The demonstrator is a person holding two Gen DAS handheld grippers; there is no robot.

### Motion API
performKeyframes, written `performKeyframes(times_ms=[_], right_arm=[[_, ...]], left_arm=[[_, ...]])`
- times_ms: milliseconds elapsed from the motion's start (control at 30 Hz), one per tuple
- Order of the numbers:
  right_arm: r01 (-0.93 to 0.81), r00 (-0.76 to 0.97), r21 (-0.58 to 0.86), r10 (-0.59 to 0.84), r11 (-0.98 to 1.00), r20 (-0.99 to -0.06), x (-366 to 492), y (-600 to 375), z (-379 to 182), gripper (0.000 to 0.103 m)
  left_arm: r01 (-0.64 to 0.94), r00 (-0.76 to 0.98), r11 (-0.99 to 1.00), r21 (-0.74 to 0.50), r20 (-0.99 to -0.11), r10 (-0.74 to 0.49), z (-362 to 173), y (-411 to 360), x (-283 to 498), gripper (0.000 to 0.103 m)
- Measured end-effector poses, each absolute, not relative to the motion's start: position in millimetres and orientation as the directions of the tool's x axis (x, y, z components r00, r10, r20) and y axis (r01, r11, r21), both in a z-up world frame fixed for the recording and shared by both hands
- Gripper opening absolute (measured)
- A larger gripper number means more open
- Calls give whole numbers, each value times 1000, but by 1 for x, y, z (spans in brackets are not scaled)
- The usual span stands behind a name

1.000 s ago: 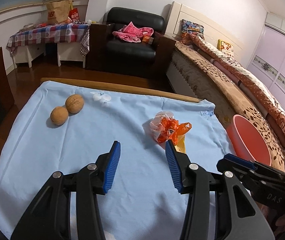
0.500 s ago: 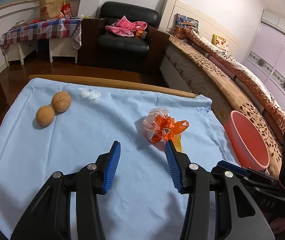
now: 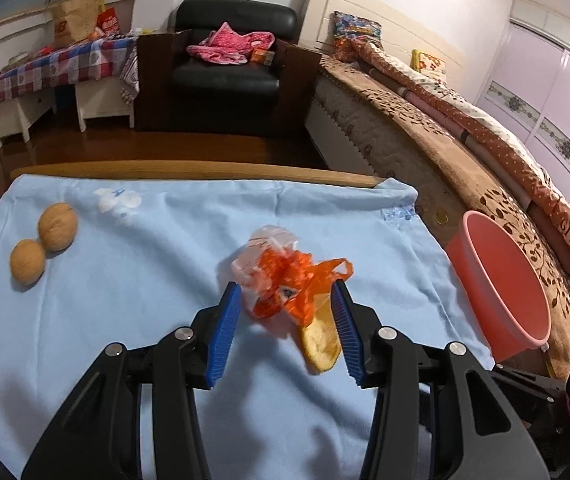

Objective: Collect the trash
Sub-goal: 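Grasp the orange candy bag with the left tool while the right grasps the bread crust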

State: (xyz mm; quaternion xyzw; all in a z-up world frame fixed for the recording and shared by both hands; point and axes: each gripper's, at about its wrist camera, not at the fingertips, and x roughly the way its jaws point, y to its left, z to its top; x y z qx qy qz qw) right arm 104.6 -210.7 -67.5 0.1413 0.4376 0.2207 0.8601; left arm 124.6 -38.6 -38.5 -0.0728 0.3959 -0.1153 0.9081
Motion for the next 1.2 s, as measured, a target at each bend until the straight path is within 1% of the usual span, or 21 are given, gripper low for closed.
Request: performKeyframes(times_ms=[67,200,233,300,400,433,467,667,767,1000,1033,1100,1133,1167,1200], right_arm=[[-254,517,438,504,862,-692,106,-211,-69,35],[-251,517,436,500,864,-694,108,-211,-69,35],[-249,517,437,500,864,-695,108,-212,-70,36],[-246,518,437,498,865,-696,109,-213,-70,37],[-242,518,435,495,867,-698,110,-213,-70,38],[-242,518,433,493,868,-699,110,-213,-70,38],[-243,519,431,492,869,-699,111,-212,-70,38],[-254,529,400,473,881,-705,118,-205,-68,38],[-253,533,390,464,885,-708,127,-200,-67,38],[-242,519,374,446,895,-729,158,-183,-71,39],[-237,518,365,435,900,-736,163,-180,-72,39],[-228,516,353,420,907,-747,170,-176,-76,39],[-223,514,351,416,909,-750,173,-174,-78,39],[-221,512,355,418,908,-751,176,-173,-80,39],[-224,508,361,425,905,-749,179,-172,-82,39]], left_arm=[[153,659,969,-195,-710,-247,-42,-44,129,47],[131,645,967,-217,-722,-249,-51,-42,136,47],[127,647,967,-221,-720,-249,-52,-40,136,45],[115,648,968,-223,-722,-244,-54,-37,137,31],[101,648,964,-246,-719,-251,-54,-30,137,19],[97,650,963,-250,-717,-251,-53,-27,136,10],[91,651,962,-256,-716,-253,-52,-24,135,4],[65,667,954,-292,-698,-260,-45,-7,127,0],[63,674,951,-304,-690,-265,-41,-1,122,0],[97,674,931,-351,-665,-321,-34,7,114,0],[101,672,930,-354,-665,-326,-33,7,115,3],[105,671,925,-366,-661,-337,-33,8,115,21],[105,679,924,-368,-652,-337,-32,9,114,38],[106,686,924,-368,-646,-336,-31,7,113,45],[111,691,924,-366,-640,-336,-31,7,113,45]])
